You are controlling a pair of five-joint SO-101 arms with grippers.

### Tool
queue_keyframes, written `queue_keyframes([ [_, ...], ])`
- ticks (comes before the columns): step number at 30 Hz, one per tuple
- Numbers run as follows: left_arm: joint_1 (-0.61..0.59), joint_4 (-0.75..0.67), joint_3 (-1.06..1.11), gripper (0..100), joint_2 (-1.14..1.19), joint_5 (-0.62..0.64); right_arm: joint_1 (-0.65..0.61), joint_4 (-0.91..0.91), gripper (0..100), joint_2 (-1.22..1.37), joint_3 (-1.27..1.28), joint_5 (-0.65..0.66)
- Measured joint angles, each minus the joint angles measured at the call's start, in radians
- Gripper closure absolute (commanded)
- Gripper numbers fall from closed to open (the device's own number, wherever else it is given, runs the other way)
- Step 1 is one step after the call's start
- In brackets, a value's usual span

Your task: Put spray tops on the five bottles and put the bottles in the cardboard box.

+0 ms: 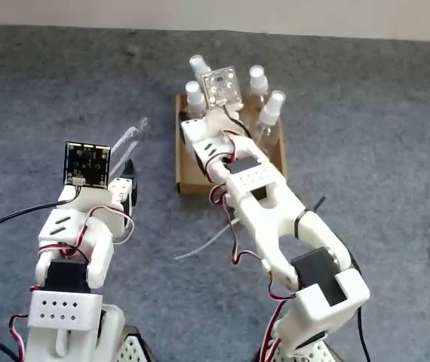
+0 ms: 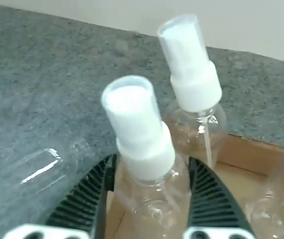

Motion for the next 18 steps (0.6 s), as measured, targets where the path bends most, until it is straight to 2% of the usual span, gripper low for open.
queue_keyframes([
  [18, 0.000, -0.003, 0.000, 90, 0.000, 0.000, 0.000, 0.086, 84.8, -0.052, 0.002, 0.000],
])
